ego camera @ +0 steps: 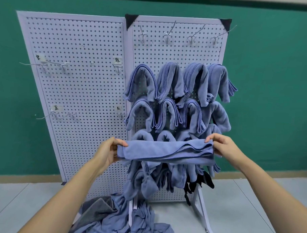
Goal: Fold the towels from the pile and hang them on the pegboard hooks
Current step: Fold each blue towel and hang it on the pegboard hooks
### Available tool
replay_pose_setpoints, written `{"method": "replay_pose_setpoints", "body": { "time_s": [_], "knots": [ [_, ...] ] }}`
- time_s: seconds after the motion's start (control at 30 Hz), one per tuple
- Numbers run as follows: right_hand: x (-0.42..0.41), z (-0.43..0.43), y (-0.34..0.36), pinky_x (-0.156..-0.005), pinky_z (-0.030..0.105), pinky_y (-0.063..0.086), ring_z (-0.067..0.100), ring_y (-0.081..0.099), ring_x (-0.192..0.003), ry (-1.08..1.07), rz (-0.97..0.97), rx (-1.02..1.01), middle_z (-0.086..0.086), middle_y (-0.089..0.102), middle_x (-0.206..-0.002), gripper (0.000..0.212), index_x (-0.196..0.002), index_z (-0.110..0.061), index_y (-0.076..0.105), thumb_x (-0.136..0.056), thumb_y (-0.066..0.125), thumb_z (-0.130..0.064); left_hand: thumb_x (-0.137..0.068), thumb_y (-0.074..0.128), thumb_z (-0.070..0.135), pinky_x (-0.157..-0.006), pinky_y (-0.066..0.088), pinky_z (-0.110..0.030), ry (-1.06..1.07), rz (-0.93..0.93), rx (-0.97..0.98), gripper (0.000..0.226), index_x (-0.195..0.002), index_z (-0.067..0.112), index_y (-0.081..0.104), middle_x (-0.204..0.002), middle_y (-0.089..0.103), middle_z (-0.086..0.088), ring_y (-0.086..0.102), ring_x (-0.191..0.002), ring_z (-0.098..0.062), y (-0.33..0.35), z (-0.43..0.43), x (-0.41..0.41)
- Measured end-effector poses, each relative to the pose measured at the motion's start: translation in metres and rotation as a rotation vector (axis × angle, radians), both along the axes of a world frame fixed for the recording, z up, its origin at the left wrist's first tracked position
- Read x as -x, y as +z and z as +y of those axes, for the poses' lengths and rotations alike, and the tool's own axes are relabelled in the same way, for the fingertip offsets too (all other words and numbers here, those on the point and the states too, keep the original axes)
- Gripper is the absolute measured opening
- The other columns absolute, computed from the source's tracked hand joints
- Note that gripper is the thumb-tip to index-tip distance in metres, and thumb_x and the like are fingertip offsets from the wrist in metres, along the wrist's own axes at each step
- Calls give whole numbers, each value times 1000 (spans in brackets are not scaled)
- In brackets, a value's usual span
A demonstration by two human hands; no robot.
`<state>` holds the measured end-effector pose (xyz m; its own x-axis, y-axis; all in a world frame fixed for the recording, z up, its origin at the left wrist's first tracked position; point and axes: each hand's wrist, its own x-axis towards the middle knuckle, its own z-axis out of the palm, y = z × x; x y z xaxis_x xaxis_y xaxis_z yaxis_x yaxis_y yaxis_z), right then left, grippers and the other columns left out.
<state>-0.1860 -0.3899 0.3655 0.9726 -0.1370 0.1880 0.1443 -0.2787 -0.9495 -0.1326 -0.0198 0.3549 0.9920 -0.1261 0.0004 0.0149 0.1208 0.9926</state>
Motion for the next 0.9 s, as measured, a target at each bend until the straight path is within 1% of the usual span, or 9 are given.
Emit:
{"method": "replay_pose_setpoints", "body": {
  "time_s": [0.1,0.17,0.23,0.3,0.37,0.47,0.57,0.67,0.9],
  "knots": [
    [-1,4,4,-55,20,39,16,43,-58,2,37,-98,3,47,-60,28,-72,-12,57,-98,48,-20,-89,63,27,-61,51,-32,32,-88,-201,30,-70,5,56,-61,51,-6,52,-59,-19,1,-5,-4],
    [-5,1,3,-52,22,29,16,34,-58,0,48,42,5,36,-65,30,-71,-17,49,-90,64,-33,-81,74,20,-57,51,-28,74,-161,-272,28,-68,9,53,-68,54,-2,56,-66,-16,4,-10,-4],
    [-7,-4,7,-51,22,33,16,39,-58,-19,26,178,3,43,-68,29,-78,-17,48,-80,77,-24,-78,76,10,-57,51,-27,123,-222,-285,24,-69,10,54,-76,58,-3,57,-74,-18,9,-16,-6],
    [-8,-9,16,-72,29,51,20,59,-78,-18,23,207,4,61,-90,32,-96,-19,56,-75,80,-14,-79,75,7,-59,50,-27,150,-277,-301,20,-75,11,56,-83,59,-4,57,-77,-20,19,-21,-9],
    [-8,-16,30,-87,31,50,18,63,-96,-38,9,290,1,66,-105,35,-104,-20,63,-75,80,-10,-79,75,9,-65,54,-33,152,-319,-324,19,-86,14,57,-95,62,-5,60,-82,-24,32,-27,-12],
    [-5,-29,55,-78,25,50,16,64,-87,-84,-35,310,0,71,-92,19,-90,-17,69,-77,77,-6,-79,76,13,-78,57,-43,139,-385,-370,28,-97,22,58,-104,63,-6,63,-93,-27,60,-44,-18],
    [-5,-50,86,-70,18,51,14,64,-80,-155,-143,216,2,71,-90,17,-91,-14,69,-79,73,-2,-79,75,11,-84,55,-41,154,-464,-362,34,-108,20,60,-108,63,-3,62,-99,-22,96,-71,-26],
    [-8,-71,123,-68,14,51,11,62,-79,-210,-283,58,2,69,-91,19,-95,-15,67,-82,70,-1,-80,75,12,-76,55,-32,193,-508,-324,32,-108,19,60,-108,63,-4,61,-97,-22,135,-103,-36],
    [-31,-113,201,-59,18,50,11,62,-76,-313,-521,-208,-1,66,-90,29,-112,-12,57,-86,68,-8,-89,66,15,-78,51,-36,220,-606,-224,23,-108,16,53,-105,55,-1,57,-90,-21,207,-176,-60]
  ]
}}
